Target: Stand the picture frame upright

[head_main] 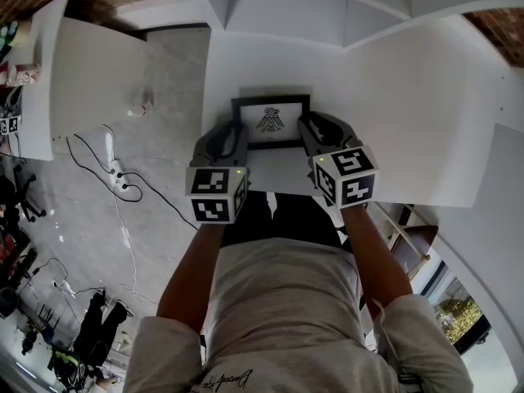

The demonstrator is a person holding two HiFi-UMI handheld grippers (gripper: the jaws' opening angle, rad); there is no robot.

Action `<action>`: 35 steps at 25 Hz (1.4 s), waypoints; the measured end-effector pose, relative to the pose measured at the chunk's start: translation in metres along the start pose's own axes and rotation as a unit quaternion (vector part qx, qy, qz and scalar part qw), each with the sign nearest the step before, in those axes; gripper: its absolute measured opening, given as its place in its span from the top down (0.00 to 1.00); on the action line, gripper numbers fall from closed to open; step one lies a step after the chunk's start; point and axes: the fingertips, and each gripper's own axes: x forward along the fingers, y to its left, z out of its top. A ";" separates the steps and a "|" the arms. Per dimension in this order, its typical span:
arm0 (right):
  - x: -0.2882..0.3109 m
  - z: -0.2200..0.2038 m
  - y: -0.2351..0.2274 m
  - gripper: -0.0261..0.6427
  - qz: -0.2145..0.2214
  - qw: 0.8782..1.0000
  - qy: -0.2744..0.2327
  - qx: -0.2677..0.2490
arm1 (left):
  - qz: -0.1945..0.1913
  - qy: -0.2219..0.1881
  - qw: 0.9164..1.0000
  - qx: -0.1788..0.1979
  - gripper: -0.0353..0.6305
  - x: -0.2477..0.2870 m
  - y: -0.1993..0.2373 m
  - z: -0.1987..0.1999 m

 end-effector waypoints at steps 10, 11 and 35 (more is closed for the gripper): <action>0.015 0.043 0.004 0.81 -0.019 0.999 -0.039 -0.007 | 0.004 -0.032 0.999 0.023 0.81 0.001 0.026 0.036; 0.016 0.047 0.004 0.81 -0.021 0.999 -0.044 -0.008 | 0.005 -0.037 0.999 0.026 0.81 0.001 0.028 0.040; 0.035 0.136 -0.008 0.82 -0.082 0.986 -0.141 -0.021 | 0.014 -0.138 0.984 0.112 0.81 0.012 0.064 0.134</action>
